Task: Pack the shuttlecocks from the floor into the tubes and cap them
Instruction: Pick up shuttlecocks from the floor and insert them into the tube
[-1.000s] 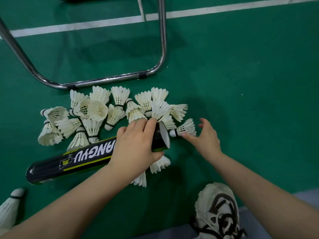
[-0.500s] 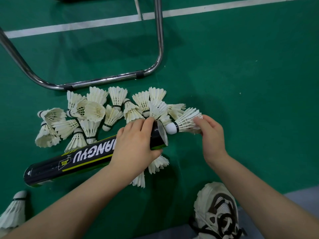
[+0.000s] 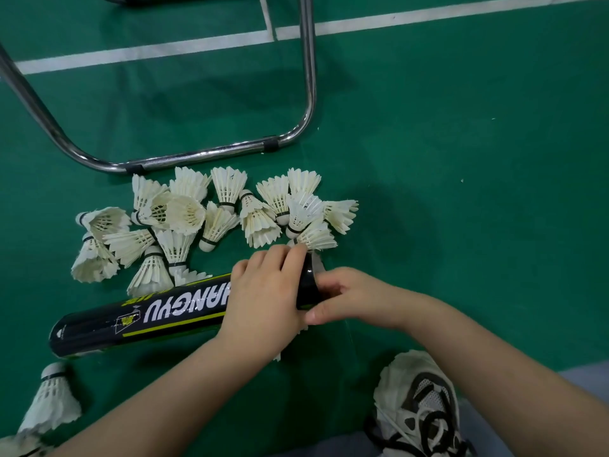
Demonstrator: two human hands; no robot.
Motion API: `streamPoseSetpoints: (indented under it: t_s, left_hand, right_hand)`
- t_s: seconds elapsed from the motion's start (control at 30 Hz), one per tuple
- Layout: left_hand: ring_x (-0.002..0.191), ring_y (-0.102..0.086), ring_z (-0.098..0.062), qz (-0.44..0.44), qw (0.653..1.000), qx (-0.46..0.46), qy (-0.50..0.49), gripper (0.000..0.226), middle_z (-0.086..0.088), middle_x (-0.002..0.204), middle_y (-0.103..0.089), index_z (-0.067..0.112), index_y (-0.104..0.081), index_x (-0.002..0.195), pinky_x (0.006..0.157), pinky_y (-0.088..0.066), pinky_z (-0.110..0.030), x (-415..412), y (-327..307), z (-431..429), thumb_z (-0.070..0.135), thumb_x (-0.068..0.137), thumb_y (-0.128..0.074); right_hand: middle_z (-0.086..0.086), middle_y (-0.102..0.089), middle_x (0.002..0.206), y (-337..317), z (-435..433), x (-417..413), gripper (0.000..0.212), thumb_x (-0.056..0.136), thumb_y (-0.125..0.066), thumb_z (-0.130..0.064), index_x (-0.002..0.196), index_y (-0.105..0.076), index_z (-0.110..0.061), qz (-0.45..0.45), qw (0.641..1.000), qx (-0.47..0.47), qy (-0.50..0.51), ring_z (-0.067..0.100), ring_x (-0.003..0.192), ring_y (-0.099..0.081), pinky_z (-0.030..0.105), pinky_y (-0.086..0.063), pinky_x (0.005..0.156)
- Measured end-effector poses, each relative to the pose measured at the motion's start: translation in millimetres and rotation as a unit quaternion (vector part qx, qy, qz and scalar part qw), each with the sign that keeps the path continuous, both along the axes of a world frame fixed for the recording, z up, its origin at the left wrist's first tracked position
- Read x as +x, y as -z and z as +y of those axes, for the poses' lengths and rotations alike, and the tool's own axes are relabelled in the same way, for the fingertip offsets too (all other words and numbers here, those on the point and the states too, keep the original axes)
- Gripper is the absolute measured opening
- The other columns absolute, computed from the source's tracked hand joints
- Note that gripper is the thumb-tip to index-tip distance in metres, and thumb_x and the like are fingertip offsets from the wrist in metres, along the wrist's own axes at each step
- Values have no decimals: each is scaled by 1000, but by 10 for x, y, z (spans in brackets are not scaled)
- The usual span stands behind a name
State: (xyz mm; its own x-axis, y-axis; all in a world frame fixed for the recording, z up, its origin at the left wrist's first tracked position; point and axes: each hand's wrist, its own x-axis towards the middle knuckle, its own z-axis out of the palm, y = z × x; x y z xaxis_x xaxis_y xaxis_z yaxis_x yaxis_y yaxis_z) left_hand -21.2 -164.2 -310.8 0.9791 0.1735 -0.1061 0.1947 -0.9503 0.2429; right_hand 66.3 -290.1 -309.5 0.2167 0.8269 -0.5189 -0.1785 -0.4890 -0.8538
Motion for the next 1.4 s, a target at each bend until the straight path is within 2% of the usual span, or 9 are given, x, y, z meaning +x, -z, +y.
streamPoseSetpoints:
  t_s: [0.23,0.37,0.47,0.57,0.7,0.83,0.97,1.2,1.4]
  left_hand:
    - [83,-61,-27,-2,1000,-13,12,82,-3,97,-61,17,-48,115,69,-46,-40,-34,16,14,34,41,-80]
    - [95,-57,-26,-7,999,-32,-14,72,-2,107,-59,18,-49,119,80,-42,-41,60,-43,95,45,57,-76]
    - [114,-46,-22,6,998,-53,-21,75,2,124,-49,21,-38,132,93,-33,-37,75,-94,159,48,69,-70]
    - [118,-42,-20,3,998,-60,-26,78,3,128,-47,22,-34,135,96,-31,-36,68,-112,188,49,71,-68]
    - [104,-54,-25,-2,999,-34,-24,79,-1,115,-56,18,-44,128,86,-41,-40,56,-64,187,48,62,-75]
    - [89,-61,-23,-30,999,-20,-31,80,1,100,-61,18,-48,117,74,-47,-39,47,-6,215,50,51,-79]
    - [96,-59,-24,-26,999,-22,-35,78,0,107,-61,17,-48,120,79,-45,-40,59,8,259,48,54,-78]
    - [105,-52,-24,-8,998,-44,-43,75,1,116,-54,19,-44,127,87,-37,-39,106,-30,291,48,65,-74]
    - [103,-53,-24,-10,998,-43,-41,75,1,115,-55,19,-44,125,86,-38,-39,112,-22,281,47,63,-75]
  right_hand:
    - [6,-56,75,-7,127,-74,23,63,-63,-15,81,-62,-1,37,999,-30,-15,13,75,-52,28,-42,73]
    - [0,-64,69,12,130,185,9,78,-61,-17,72,-67,-14,19,966,47,252,10,69,-59,20,-48,71]
    - [-7,-67,68,118,120,434,22,86,-57,-16,67,-67,-21,-128,927,-46,349,11,72,-62,28,-48,77]
    - [-9,-64,95,242,190,558,13,86,-56,-20,82,-66,-26,-306,919,-143,204,14,94,-57,25,-39,79]
    - [-3,-40,144,367,360,644,28,88,-51,-26,112,-64,-34,-423,889,-177,8,20,133,-30,37,-24,108]
    - [-9,-43,140,451,479,631,34,91,-40,-27,120,-58,-35,-469,852,-218,-76,16,136,-25,50,-11,112]
    - [-5,-59,119,434,463,604,33,93,-38,-19,113,-64,-22,-470,862,-184,-40,16,122,-43,47,-21,110]
    - [-24,-68,81,26,242,453,34,84,-59,-7,77,-68,-39,-287,887,-25,360,-8,79,-60,6,-45,74]
    - [-16,-70,71,-111,139,219,48,80,-59,6,66,-72,-37,-234,873,46,426,0,72,-62,11,-49,70]
